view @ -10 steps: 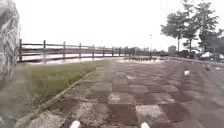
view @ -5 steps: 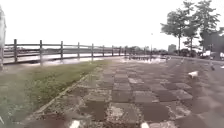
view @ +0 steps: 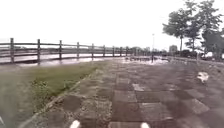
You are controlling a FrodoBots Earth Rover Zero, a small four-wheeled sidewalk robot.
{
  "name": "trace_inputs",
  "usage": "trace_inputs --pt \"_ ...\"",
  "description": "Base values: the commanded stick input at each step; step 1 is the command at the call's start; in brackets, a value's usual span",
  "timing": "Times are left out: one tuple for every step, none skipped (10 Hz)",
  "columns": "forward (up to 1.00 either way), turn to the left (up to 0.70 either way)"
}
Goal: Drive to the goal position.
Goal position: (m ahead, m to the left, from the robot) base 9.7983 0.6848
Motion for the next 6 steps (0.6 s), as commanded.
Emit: trace_inputs --pt "0.70 0.00" --pt "0.70 0.00" --pt "0.70 0.00" --pt "0.70 0.00" --pt "0.70 0.00" --pt "0.70 0.00"
